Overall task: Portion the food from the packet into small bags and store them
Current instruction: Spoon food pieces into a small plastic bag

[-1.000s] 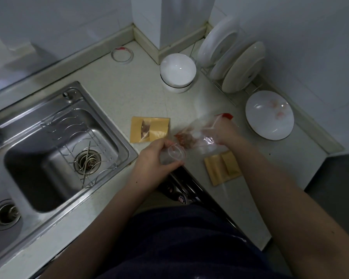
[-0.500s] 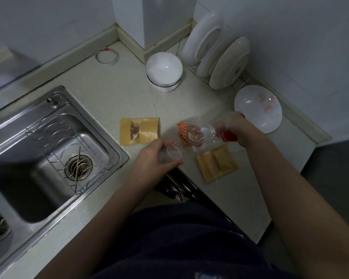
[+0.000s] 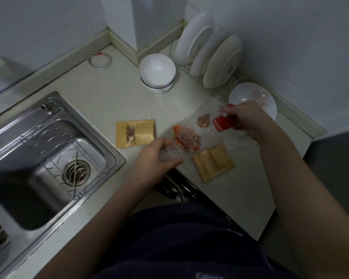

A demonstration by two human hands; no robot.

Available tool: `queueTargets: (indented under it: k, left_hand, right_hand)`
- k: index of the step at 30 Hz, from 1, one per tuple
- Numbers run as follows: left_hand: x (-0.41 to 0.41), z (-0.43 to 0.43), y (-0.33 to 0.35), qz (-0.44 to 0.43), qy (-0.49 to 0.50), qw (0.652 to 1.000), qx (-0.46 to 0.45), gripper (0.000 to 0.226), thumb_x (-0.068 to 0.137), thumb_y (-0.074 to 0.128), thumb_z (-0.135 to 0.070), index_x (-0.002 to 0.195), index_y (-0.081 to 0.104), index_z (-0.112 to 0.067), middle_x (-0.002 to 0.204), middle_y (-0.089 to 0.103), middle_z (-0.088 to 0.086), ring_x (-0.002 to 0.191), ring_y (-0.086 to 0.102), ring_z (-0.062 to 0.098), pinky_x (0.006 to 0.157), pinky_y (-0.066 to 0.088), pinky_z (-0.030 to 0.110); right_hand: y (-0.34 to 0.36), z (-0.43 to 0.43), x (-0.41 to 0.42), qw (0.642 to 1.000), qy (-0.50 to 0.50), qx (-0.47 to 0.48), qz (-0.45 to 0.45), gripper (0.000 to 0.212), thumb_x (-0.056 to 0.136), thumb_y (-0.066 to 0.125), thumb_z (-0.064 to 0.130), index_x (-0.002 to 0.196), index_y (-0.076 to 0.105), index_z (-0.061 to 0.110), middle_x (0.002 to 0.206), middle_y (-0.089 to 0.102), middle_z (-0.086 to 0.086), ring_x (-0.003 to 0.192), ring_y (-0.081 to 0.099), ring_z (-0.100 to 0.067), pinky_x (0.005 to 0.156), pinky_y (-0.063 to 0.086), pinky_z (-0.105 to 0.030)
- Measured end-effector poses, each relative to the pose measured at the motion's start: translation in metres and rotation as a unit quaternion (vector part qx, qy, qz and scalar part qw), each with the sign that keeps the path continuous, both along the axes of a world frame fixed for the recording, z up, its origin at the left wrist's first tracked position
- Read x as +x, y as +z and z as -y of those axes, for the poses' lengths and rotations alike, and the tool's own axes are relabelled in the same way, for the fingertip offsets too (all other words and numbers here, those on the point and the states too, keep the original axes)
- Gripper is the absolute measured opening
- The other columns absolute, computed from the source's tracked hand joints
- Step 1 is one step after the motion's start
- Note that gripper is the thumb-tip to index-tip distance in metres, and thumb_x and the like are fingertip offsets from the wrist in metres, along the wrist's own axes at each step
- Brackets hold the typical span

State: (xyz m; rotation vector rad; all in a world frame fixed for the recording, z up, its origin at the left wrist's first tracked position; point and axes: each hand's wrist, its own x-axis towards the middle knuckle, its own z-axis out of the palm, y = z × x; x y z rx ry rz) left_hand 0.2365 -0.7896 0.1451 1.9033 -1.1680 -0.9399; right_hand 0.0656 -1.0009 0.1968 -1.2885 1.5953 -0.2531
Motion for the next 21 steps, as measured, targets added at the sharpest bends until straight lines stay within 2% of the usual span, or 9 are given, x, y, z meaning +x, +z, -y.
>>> queueTargets:
  k: [3,6,8,13,16,19,21]
  left_hand:
    - [0.001,0.001,0.0,0.009,-0.001,1.0,-0.008,0.039,0.073,0.082,-0.031,0.107,0.063,-0.024,0.104,0.064,-0.011,0.098,0.056,0.0,0.075,0.036,0.006]
    - [0.002,0.001,0.001,0.014,0.0,1.0,-0.014,0.038,0.072,0.082,-0.033,0.103,0.06,-0.031,0.101,0.063,-0.015,0.092,0.053,-0.01,0.073,0.035,0.001]
    - [0.003,0.001,0.0,0.013,0.001,1.0,-0.016,0.038,0.072,0.082,-0.034,0.102,0.059,-0.034,0.101,0.063,-0.016,0.093,0.052,-0.013,0.072,0.035,0.0]
    - [0.003,0.002,-0.001,0.015,0.002,1.0,-0.022,0.038,0.072,0.082,-0.035,0.102,0.059,-0.034,0.101,0.064,-0.014,0.095,0.056,-0.005,0.075,0.038,0.007]
    - [0.003,0.003,-0.002,0.019,0.0,1.0,-0.023,0.038,0.072,0.082,-0.035,0.103,0.061,-0.03,0.102,0.065,-0.013,0.097,0.057,0.001,0.076,0.04,0.01]
    - [0.003,0.005,-0.002,0.02,-0.001,1.0,-0.021,0.043,0.073,0.082,-0.035,0.109,0.063,-0.024,0.106,0.065,-0.012,0.1,0.057,0.002,0.078,0.04,0.01]
    - [0.003,0.006,-0.001,0.017,-0.002,1.0,-0.025,0.045,0.073,0.082,-0.033,0.112,0.063,-0.022,0.108,0.065,-0.01,0.102,0.057,0.004,0.081,0.043,0.015]
  right_hand:
    - [0.004,-0.002,0.001,1.0,0.0,-0.023,0.012,0.04,0.082,0.072,0.019,0.113,0.062,-0.005,0.108,0.065,-0.019,0.092,0.062,-0.025,0.055,0.048,-0.024]
    - [0.006,-0.005,0.0,0.999,-0.01,-0.037,0.019,0.031,0.087,0.066,0.017,0.107,0.062,-0.006,0.099,0.066,-0.019,0.079,0.063,-0.021,0.058,0.051,-0.026]
    - [0.007,-0.006,-0.002,0.998,-0.026,-0.044,0.023,0.028,0.088,0.065,0.017,0.103,0.063,-0.005,0.091,0.067,-0.017,0.072,0.063,-0.02,0.055,0.051,-0.026]
    - [0.011,-0.012,-0.004,0.996,-0.057,-0.013,0.069,0.014,0.087,0.065,0.02,0.085,0.066,0.006,0.056,0.069,-0.002,0.049,0.064,-0.012,0.047,0.045,-0.02]
    - [0.014,-0.017,-0.007,0.994,-0.06,0.003,0.09,0.014,0.09,0.061,0.021,0.087,0.064,0.007,0.057,0.069,-0.002,0.05,0.065,-0.011,0.044,0.037,-0.019]
    - [0.018,-0.021,-0.008,0.989,-0.084,0.019,0.121,0.014,0.091,0.06,0.018,0.093,0.063,0.004,0.059,0.069,-0.003,0.05,0.061,-0.011,0.044,0.036,-0.019]
    - [0.02,-0.025,-0.008,0.985,-0.094,0.031,0.139,0.014,0.091,0.06,0.017,0.094,0.063,0.004,0.058,0.068,-0.003,0.049,0.06,-0.011,0.044,0.036,-0.02]
